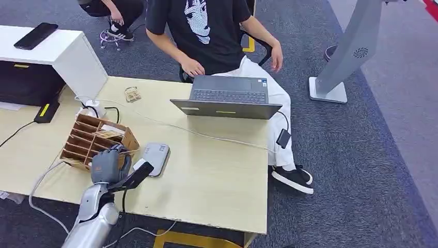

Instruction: Pass the card to the sensor for recognition and then transmit it.

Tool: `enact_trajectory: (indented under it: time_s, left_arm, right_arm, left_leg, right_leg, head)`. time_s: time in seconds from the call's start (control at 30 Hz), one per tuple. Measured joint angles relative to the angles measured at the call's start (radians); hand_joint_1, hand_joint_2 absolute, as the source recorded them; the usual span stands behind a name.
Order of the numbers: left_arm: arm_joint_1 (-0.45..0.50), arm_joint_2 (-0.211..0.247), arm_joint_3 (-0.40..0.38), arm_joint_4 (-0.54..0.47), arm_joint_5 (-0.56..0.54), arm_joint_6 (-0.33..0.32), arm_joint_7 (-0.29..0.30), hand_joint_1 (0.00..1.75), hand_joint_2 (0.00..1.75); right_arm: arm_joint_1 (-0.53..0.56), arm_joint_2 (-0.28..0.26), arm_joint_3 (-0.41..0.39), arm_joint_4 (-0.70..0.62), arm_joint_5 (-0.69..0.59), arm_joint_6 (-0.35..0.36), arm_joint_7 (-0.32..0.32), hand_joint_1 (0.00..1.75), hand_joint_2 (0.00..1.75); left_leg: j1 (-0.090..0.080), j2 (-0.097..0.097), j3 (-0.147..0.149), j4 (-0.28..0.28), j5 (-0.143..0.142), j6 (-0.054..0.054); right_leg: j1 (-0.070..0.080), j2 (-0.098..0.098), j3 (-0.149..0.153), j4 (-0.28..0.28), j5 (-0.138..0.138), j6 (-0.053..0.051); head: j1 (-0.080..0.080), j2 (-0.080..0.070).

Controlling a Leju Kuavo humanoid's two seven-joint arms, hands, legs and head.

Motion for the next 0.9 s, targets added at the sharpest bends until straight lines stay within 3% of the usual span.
enact_trajectory:
  time_s: [0.23, 0.63, 0.9]
  left_arm:
    - [-0.004, -0.024, -0.010, -0.040, -0.042, -0.024, -0.038, 1.75, 1.75]
    - [-0.004, -0.058, -0.118, -0.264, -0.055, -0.026, -0.068, 1.75, 1.75]
    - [-0.011, -0.062, -0.172, -0.318, -0.054, -0.040, -0.052, 1.75, 1.75]
  right_arm:
    - [-0.001, 0.000, 0.000, -0.002, 0.011, -0.012, 0.002, 0.00, 1.75]
    - [0.000, 0.000, -0.003, -0.002, 0.013, -0.032, -0.013, 0.00, 1.75]
    - [0.000, 0.000, -0.005, -0.002, 0.011, -0.030, -0.016, 0.00, 1.75]
  left_leg:
    - [0.000, 0.000, 0.000, 0.000, 0.001, 0.000]
    - [0.000, 0.000, 0.000, 0.000, 0.001, 0.000]
    - [0.000, 0.000, 0.000, 0.000, 0.001, 0.000]
  right_leg:
    - [0.000, 0.000, 0.000, 0.000, 0.001, 0.001]
    - [0.000, 0.000, -0.001, 0.000, 0.001, 0.001]
    - [0.000, 0.000, 0.000, 0.000, 0.001, 0.001]
  head:
    - [0.000, 0.000]
    - [0.000, 0.000]
    - [0.000, 0.000]
